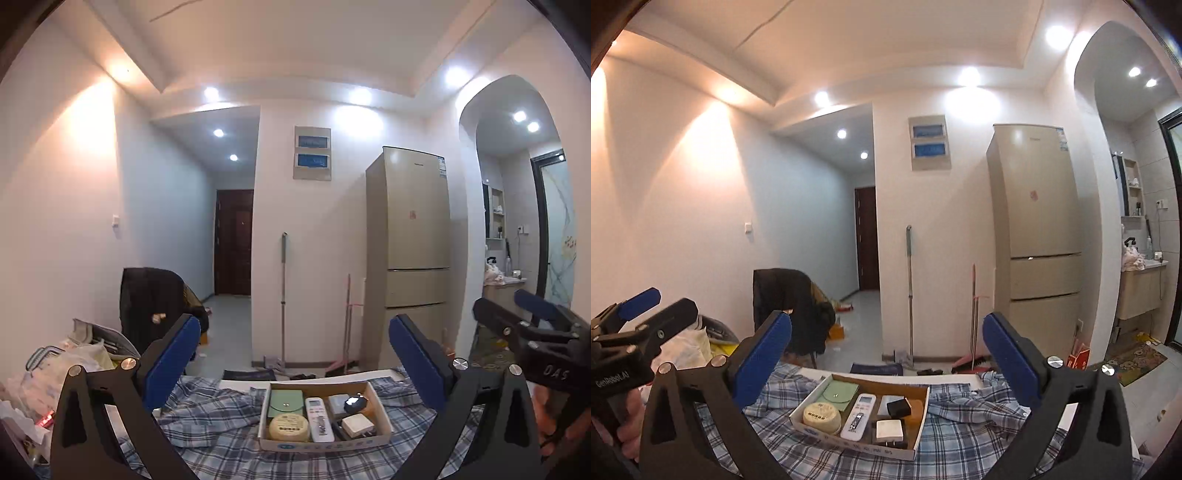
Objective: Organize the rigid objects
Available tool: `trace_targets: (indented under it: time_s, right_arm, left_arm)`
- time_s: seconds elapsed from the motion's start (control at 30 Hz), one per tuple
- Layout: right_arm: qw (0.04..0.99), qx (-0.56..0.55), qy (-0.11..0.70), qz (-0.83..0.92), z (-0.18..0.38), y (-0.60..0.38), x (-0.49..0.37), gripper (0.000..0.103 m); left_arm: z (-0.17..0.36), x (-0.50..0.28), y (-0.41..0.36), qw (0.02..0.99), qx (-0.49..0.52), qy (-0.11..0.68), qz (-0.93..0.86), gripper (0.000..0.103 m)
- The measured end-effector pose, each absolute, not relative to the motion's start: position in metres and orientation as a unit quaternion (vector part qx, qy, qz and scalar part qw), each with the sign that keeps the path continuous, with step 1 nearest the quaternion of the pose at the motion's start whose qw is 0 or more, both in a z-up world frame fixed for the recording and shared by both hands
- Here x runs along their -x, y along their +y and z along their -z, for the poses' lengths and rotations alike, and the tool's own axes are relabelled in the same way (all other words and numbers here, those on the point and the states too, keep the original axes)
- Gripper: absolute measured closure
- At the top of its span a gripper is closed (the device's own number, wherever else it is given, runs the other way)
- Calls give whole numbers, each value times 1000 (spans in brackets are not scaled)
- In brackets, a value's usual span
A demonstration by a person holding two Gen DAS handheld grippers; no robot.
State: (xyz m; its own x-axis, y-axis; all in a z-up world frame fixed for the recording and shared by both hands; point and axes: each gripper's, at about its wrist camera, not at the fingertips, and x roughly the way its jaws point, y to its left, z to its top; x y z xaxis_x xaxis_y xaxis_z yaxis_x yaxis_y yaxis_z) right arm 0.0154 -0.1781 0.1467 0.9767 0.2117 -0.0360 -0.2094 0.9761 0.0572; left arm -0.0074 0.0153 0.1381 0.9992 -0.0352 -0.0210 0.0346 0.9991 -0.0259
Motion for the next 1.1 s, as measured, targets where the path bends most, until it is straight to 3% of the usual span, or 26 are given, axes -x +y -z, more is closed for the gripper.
trace_targets:
  time_s: [0.63,1.1]
  right_arm:
    - [995,16,33,-94,-24,-175,-48,0]
    - [997,15,1,-79,-18,-178,-33,0]
  left_arm:
    - [-4,-42,24,998,33,59,14,0]
    - [-1,-32,12,999,1,43,14,0]
